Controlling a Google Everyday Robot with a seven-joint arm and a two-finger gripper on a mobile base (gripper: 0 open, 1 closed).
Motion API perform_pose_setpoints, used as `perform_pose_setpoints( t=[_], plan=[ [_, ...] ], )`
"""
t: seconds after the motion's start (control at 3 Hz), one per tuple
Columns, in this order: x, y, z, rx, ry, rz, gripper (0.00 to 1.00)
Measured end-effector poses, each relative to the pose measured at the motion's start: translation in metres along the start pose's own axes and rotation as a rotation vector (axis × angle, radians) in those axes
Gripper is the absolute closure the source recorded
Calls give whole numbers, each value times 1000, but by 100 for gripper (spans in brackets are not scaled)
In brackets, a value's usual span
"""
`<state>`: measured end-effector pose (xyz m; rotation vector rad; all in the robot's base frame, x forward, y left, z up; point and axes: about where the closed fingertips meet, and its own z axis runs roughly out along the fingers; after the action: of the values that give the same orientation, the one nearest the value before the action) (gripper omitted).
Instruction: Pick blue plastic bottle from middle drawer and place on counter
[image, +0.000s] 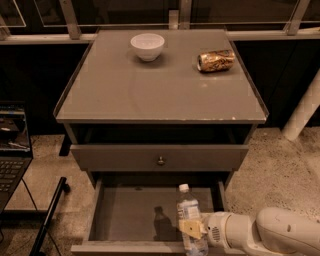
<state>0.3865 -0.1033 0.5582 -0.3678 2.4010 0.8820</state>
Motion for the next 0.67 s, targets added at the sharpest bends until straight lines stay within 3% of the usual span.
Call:
perform_pose_setpoints(
  t=[0.67],
  plan=[
    [-5, 3, 0, -1, -6, -7, 100]
  ],
)
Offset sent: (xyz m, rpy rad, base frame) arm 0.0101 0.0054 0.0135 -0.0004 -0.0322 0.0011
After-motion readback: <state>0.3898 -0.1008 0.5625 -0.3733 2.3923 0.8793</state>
